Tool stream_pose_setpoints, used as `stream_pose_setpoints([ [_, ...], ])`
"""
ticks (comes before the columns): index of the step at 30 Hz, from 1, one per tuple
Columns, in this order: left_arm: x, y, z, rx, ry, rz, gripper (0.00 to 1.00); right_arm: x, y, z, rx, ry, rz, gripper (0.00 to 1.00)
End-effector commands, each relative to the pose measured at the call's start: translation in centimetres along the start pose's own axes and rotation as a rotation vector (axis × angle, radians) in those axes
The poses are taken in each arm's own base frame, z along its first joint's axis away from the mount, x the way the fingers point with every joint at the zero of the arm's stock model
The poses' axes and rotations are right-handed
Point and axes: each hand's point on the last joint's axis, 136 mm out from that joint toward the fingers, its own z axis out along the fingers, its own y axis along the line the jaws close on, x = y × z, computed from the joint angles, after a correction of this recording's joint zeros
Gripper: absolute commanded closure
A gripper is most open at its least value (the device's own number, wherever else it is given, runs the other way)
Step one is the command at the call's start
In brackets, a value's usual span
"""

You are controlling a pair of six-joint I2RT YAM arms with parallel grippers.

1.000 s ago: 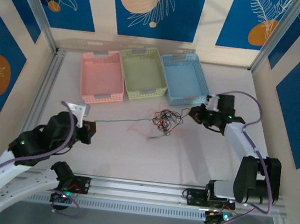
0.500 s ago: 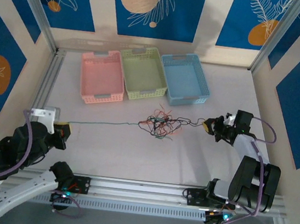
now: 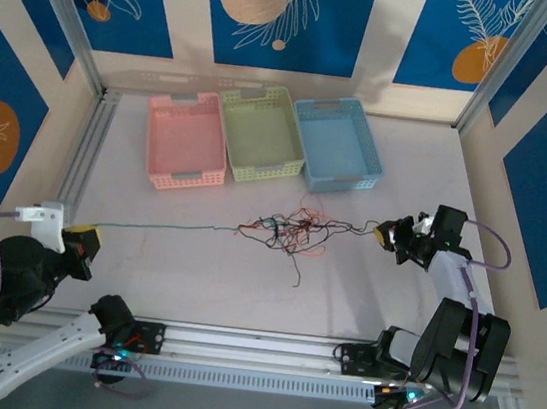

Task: Untangle the cables

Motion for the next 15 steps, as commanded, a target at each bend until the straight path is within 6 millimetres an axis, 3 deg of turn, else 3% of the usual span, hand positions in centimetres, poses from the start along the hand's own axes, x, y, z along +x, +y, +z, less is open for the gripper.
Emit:
stream_pose_setpoints([
  [1, -2.2, 5.0, -2.4, -0.212, -0.168, -0.049, 1.00, -5.8, -3.5, -2.4, 0.160, -0.302, 0.036, 1.00],
  [5, -2.1, 4.8, -2.1, -0.204, -0.170, -0.056, 1.00, -6.2, -3.7, -3.3, 0.162, -0.335, 0.048, 1.00],
  [8, -1.8, 3.6, -1.0, -0.179, -0.131, -0.031, 1.00, -5.9, -2.9, -3.3, 0.128, -0.327, 0.024, 1.00],
  [15, 2.0, -4.0, 5.7, 0.040, 0.086, 0.001, 1.00, -3.9, 1.1, -1.2, 0.030, -0.224, -0.135, 1.00],
])
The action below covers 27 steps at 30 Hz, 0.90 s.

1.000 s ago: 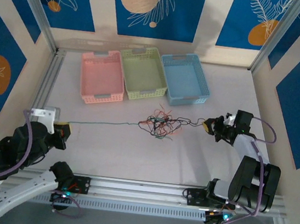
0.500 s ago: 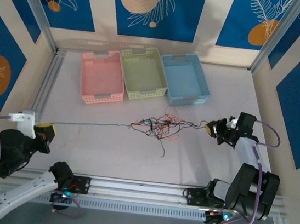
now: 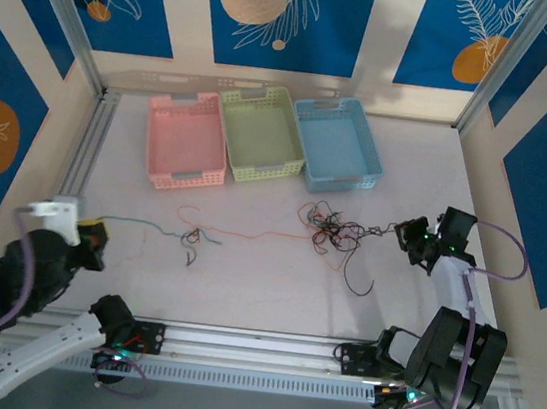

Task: Untangle the cables

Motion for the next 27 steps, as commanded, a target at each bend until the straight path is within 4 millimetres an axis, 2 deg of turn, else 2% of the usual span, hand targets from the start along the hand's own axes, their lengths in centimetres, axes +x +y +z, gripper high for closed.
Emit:
stream_pose_setpoints([
  [1, 1.6, -4.7, 2.9, 0.136, 0.105, -0.009, 1.00, 0.4, 2.8, 0.1, -0.105, 0.025, -0.079, 1.00],
  [4, 3.5, -7.7, 5.2, 0.213, 0.202, 0.008, 1.00, 1.3, 4.1, 0.4, -0.133, 0.060, -0.137, 1.00],
  [8, 5.3, -9.3, 7.3, 0.221, 0.287, 0.027, 1.00, 1.9, 4.7, 0.6, -0.130, 0.072, -0.178, 1.00],
  [11, 5.9, -10.1, 7.8, 0.248, 0.314, 0.030, 1.00, 2.2, 4.9, 0.7, -0.128, 0.082, -0.195, 1.00],
  [14, 5.7, -12.4, 7.2, 0.375, 0.317, 0.035, 1.00, 2.5, 5.2, 0.7, -0.126, 0.095, -0.217, 1.00],
  [18, 4.8, -17.2, 4.7, 0.675, 0.324, 0.032, 1.00, 3.2, 6.4, 0.4, -0.139, 0.099, -0.277, 0.72],
  [20, 4.2, -18.9, 3.3, 0.797, 0.312, 0.024, 1.00, 3.5, 6.9, 0.1, -0.137, 0.094, -0.302, 0.64],
  [23, 3.4, -19.6, 2.4, 0.857, 0.283, 0.021, 1.00, 3.9, 7.5, -0.6, -0.135, 0.097, -0.324, 0.62],
  [27, 3.7, -19.4, 2.8, 0.839, 0.293, 0.031, 1.00, 4.8, 9.7, -2.6, -0.196, 0.077, -0.411, 0.60],
])
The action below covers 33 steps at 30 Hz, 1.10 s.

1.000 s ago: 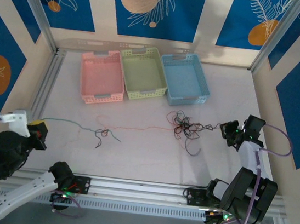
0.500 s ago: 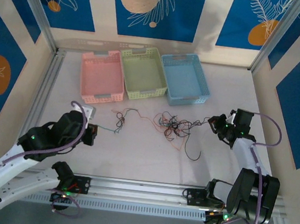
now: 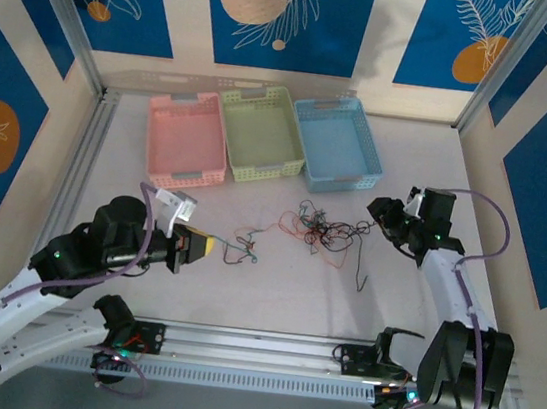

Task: Untangle the cables

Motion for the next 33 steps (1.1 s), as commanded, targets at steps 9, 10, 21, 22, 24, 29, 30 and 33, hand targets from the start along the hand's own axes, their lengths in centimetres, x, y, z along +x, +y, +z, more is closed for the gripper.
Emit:
stream_pose_setpoints([
  [9, -0.3, -0.8, 1.4, 0.069, -0.004, -0.005, 1.00, 5.5, 11.2, -2.6, -0.320, 0.049, -0.441, 0.47],
  [10, -0.6, -1.0, 1.2, 0.073, -0.010, -0.008, 1.00, 6.6, 11.9, -2.4, -0.350, 0.094, -0.460, 0.49],
  [21, -8.0, -6.5, -2.2, 0.236, -0.191, -0.133, 1.00, 16.0, 15.0, 0.1, -0.419, 0.287, -0.661, 0.55],
  [22, -8.5, -6.9, -2.5, 0.250, -0.207, -0.134, 1.00, 16.1, 15.1, 0.3, -0.415, 0.281, -0.655, 0.53],
  [24, -9.4, -7.5, -3.3, 0.263, -0.234, -0.143, 1.00, 16.1, 15.1, 0.6, -0.410, 0.268, -0.640, 0.51],
  [29, -10.2, -6.6, -4.3, 0.208, -0.301, -0.170, 1.00, 16.5, 15.1, 0.9, -0.409, 0.262, -0.639, 0.49],
  [30, -10.4, -6.3, -4.4, 0.199, -0.316, -0.184, 1.00, 16.6, 15.0, 1.0, -0.401, 0.264, -0.637, 0.49],
  [33, -10.6, -6.3, -4.3, 0.219, -0.349, -0.205, 1.00, 16.6, 14.3, 1.3, -0.377, 0.264, -0.623, 0.48],
])
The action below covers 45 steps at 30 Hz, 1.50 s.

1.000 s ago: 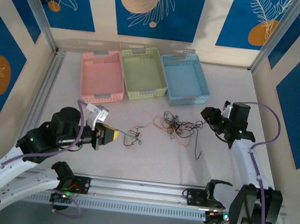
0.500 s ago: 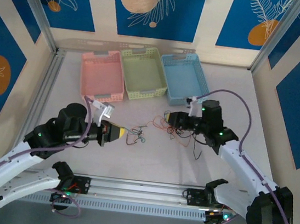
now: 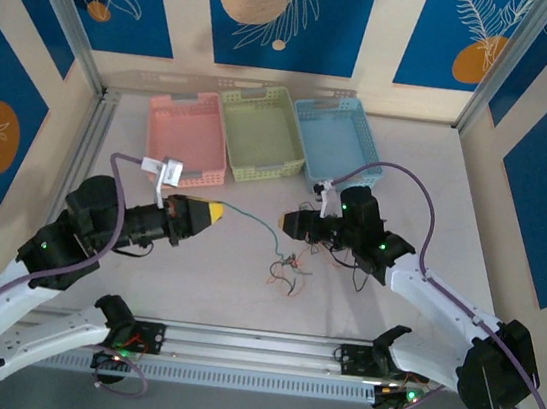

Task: Untangle the cables

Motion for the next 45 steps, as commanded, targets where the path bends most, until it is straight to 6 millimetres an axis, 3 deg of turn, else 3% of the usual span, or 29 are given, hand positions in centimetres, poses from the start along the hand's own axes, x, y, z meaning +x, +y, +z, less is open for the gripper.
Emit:
stream_pose_setpoints([
  [1, -1.6, -0.3, -0.3, 0.013, -0.089, -0.025, 1.00, 0.2, -0.7, 0.2, 0.029, -0.017, 0.020, 0.48],
  [4, -0.8, 1.6, 0.0, -0.073, -0.063, -0.014, 1.00, 0.6, -1.8, 0.2, 0.086, -0.005, 0.049, 0.48],
  [9, 2.8, 8.9, -1.2, -0.359, -0.012, -0.016, 1.00, 1.3, -4.3, 0.2, 0.221, 0.030, 0.115, 0.48],
  [12, 5.3, 12.9, -2.6, -0.499, 0.011, -0.029, 1.00, 1.8, -4.6, 0.8, 0.233, 0.068, 0.140, 0.48],
  [15, 7.2, 15.4, -4.0, -0.589, 0.040, -0.039, 1.00, 2.7, -4.3, 2.0, 0.201, 0.135, 0.184, 0.50],
  [21, 8.9, 16.8, -5.3, -0.635, 0.068, -0.052, 1.00, 4.9, -3.3, 5.3, 0.172, 0.276, 0.253, 0.54],
  [29, 8.2, 16.9, -6.4, -0.679, 0.049, -0.021, 1.00, 6.4, -2.7, 8.8, 0.174, 0.389, 0.283, 0.56],
  [39, 7.9, 18.6, -7.2, -0.764, -0.003, -0.012, 1.00, 8.7, -0.5, 9.7, 0.109, 0.458, 0.227, 0.58],
  [45, 7.6, 18.6, -6.1, -0.764, 0.014, 0.008, 1.00, 10.6, 0.7, 10.4, 0.116, 0.442, 0.170, 0.57],
])
